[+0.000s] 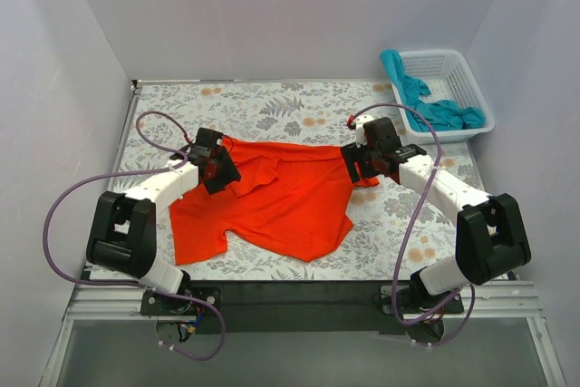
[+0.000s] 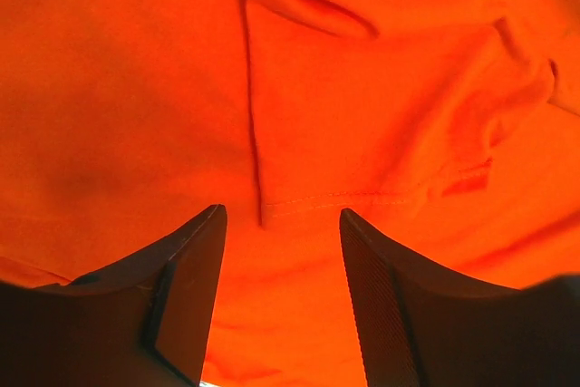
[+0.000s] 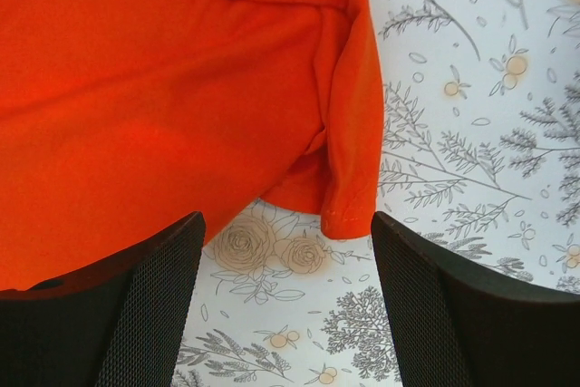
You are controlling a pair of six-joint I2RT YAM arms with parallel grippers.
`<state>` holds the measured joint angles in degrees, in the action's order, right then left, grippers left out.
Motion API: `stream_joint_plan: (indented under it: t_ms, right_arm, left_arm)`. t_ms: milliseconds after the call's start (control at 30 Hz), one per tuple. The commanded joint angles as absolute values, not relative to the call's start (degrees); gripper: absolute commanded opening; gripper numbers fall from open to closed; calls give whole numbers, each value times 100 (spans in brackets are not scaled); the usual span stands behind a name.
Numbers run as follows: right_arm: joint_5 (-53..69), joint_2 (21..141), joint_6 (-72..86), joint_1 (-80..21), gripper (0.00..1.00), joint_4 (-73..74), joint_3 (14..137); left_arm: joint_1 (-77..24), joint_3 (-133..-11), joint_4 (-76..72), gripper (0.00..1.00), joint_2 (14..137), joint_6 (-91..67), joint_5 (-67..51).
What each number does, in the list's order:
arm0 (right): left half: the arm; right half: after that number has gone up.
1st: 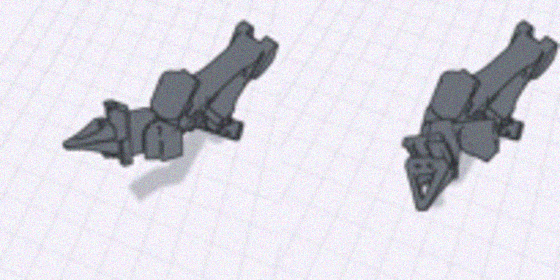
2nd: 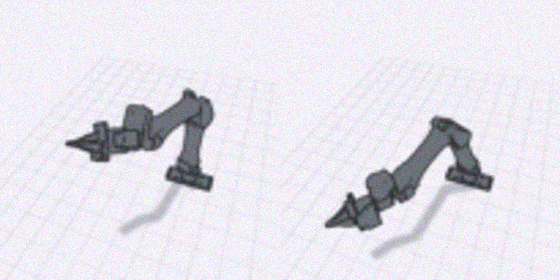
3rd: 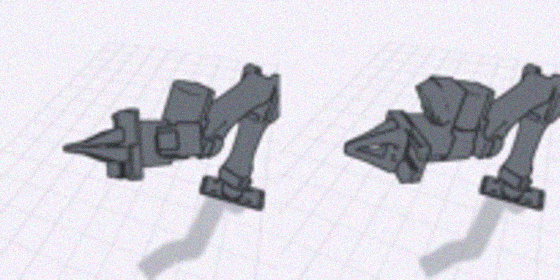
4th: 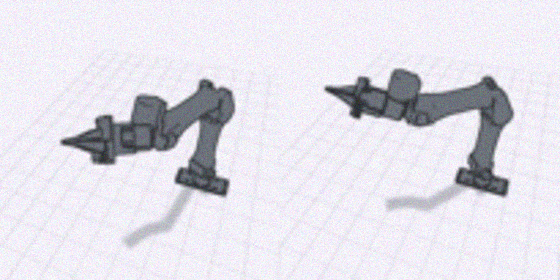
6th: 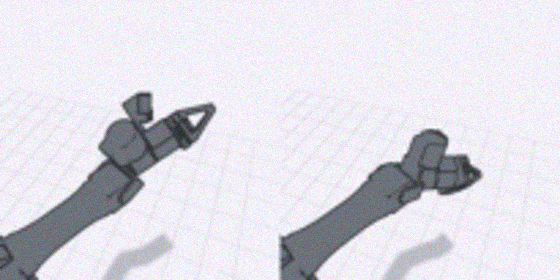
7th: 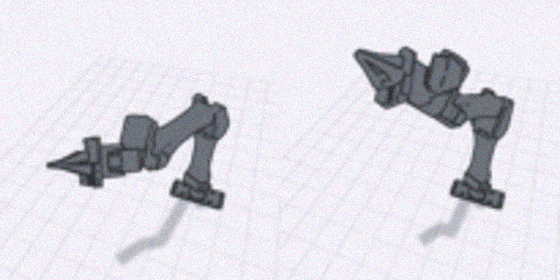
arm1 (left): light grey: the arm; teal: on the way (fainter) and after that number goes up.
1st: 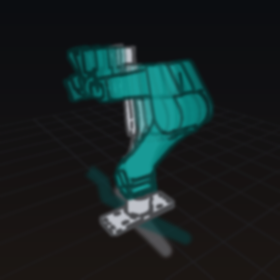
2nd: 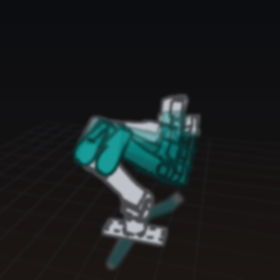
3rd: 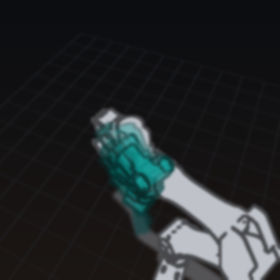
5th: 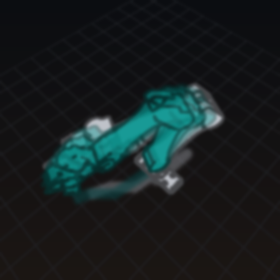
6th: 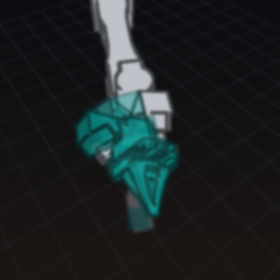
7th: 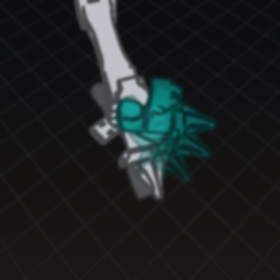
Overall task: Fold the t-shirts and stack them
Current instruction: Flatten the tshirt out
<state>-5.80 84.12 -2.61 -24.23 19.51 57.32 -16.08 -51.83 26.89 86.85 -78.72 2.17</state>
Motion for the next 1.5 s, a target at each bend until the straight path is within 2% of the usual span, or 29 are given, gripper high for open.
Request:
stream_joint_plan:
  t_ms: [0, 133, 400, 533, 1300, 1333, 1433, 1467]
  right_arm:
    - [-439, 8165, -97, -2435, 81, 1679, 5529]
    - [-387, 8191, -79, -2435, 81, 1582, 5432]
    - [-387, 8121, -70, -2435, 81, 1459, 5282]
    - [-387, 8139, -70, -2435, 80, 1415, 5247]
    - [-527, 8112, -53, -2435, 80, 1371, 5098]
    - [-545, 8138, -53, -2435, 80, 1362, 5089]
    - [-624, 8182, -44, -2400, 80, 1345, 5098]
    - [-615, 8209, -44, -2347, 80, 1345, 5098]
  left_arm:
    - [-1713, -5177, 2637, 50, 8674, -8033, 589]
    - [-1837, -5194, 2567, 43, 8946, -8086, 650]
    - [-1907, -5212, 2540, 37, 9281, -8130, 765]
    - [-1951, -5273, 2549, 27, 9308, -8112, 773]
    - [-2232, -5616, 2883, 28, 9518, -8024, 852]
    - [-2250, -5616, 2883, 26, 9527, -8024, 870]
    - [-2268, -5651, 2918, 12, 9501, -8016, 922]
    - [-2259, -5686, 2935, 2, 9475, -7998, 966]
